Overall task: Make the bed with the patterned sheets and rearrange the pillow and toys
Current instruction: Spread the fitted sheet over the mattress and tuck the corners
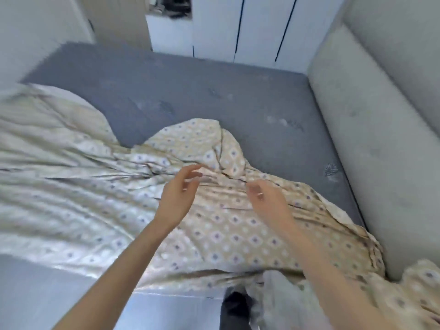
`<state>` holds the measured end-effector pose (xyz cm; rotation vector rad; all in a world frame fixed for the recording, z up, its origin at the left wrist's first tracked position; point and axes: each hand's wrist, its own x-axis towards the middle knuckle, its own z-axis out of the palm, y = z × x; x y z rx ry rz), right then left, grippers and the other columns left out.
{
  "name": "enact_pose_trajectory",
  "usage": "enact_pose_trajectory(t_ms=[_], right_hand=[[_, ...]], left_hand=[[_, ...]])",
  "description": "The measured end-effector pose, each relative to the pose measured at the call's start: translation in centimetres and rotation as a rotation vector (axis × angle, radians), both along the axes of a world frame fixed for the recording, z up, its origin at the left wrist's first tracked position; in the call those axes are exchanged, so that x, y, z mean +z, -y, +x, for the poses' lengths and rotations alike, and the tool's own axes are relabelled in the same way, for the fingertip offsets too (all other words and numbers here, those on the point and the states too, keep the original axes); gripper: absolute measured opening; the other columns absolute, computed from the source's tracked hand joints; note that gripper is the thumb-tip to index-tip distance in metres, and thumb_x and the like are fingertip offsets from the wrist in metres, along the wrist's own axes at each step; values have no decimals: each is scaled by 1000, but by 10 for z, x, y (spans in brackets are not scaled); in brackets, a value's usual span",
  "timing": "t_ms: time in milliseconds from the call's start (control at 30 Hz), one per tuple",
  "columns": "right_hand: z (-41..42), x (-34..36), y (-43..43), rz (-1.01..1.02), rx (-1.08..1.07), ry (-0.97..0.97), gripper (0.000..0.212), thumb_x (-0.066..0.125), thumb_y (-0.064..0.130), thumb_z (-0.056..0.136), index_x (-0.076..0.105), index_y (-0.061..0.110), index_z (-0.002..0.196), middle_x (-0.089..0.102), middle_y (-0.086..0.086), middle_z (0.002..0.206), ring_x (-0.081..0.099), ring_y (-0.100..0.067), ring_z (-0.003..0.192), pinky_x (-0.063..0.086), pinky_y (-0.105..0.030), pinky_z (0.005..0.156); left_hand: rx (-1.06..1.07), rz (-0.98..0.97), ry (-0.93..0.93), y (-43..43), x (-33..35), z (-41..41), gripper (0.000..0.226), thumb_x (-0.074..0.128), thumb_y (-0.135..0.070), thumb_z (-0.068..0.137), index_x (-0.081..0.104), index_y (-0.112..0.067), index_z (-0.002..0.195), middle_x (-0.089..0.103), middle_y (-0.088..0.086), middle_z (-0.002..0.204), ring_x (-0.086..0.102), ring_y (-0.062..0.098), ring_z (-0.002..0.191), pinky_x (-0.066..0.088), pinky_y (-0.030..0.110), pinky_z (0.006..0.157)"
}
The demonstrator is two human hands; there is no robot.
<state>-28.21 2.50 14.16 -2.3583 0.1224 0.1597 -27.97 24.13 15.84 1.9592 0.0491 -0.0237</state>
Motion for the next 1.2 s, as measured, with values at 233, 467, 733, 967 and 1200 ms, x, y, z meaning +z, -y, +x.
enact_pose_trajectory(t_ms=[233,467,733,967,1200], right_hand=[[-48,22,-171,17,143,-77,19,49,22,96,61,25,111,63,4,103,61,-12,83,50,-28,68],[-77,49,-344,67,340,-125,18,52,20,96,64,18,109,65,-1,109,62,-19,98,50,-33,85],[-67,60,-530,56,576,-172,16,52,15,94,66,18,99,69,-6,101,64,-23,90,48,-29,78],[-21,41,-695,36,691,-223,24,47,18,95,64,10,111,65,-10,110,63,-25,97,44,-29,74],[20,30,-856,-44,810,-300,24,50,23,92,61,19,113,62,0,113,57,-9,86,46,-24,72]], left_hand=[[153,10,-56,-190,28,-103,31,46,-14,99,55,-23,127,65,-5,111,63,13,97,44,9,68],[395,-67,-130,-345,51,-187,28,45,-12,98,56,-20,123,65,-1,110,65,21,96,47,30,82],[617,-180,-137,-496,56,-222,23,45,-11,99,57,-15,119,65,2,107,63,18,89,49,15,73],[711,-204,-231,-654,35,-197,25,46,-14,97,59,-35,100,68,-8,97,66,8,78,48,22,72],[793,-211,-352,-814,39,-153,23,46,-15,94,59,-33,100,69,-9,95,67,7,72,46,20,62]])
